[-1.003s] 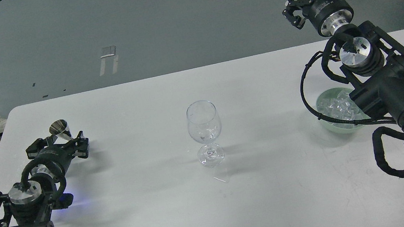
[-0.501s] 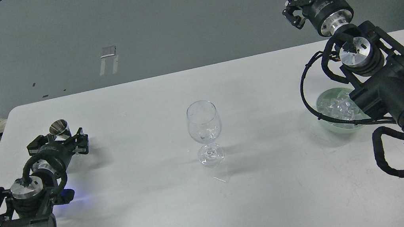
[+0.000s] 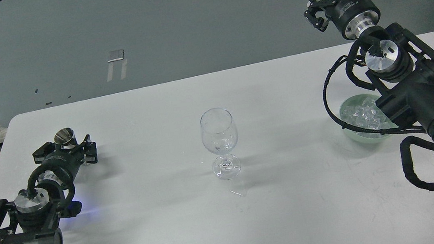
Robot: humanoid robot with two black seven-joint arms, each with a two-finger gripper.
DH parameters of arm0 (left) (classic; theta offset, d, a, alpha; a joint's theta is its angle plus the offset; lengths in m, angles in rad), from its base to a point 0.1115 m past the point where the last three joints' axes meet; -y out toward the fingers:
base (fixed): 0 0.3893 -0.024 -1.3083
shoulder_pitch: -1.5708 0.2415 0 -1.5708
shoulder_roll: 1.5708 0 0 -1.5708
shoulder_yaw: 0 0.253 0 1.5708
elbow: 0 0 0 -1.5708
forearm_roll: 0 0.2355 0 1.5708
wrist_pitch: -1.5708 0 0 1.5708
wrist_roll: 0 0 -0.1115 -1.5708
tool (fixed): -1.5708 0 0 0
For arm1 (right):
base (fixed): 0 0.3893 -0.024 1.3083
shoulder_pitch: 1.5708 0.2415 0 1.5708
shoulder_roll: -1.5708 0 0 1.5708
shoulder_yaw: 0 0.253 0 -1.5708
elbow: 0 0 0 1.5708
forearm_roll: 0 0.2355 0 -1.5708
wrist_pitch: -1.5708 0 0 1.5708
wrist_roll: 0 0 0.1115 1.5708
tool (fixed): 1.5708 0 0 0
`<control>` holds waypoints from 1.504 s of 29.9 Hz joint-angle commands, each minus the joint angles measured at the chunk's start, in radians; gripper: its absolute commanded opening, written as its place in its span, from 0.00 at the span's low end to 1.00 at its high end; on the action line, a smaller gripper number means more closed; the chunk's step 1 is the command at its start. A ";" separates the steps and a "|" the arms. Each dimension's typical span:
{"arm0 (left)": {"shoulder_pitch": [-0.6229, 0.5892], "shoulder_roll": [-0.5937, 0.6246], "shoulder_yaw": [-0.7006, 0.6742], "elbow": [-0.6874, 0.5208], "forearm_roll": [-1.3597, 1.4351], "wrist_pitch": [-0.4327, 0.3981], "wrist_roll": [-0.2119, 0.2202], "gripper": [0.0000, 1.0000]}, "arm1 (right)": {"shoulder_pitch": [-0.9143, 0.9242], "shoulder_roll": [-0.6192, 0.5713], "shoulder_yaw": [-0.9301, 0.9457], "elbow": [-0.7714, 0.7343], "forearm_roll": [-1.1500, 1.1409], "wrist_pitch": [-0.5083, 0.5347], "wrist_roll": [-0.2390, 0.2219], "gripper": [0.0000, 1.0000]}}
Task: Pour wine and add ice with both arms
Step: 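Lift the jigger upright with the left gripper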
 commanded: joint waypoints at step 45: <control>0.011 -0.007 0.001 0.035 0.006 -0.089 0.021 0.34 | -0.002 0.000 0.000 -0.005 0.000 0.000 -0.001 1.00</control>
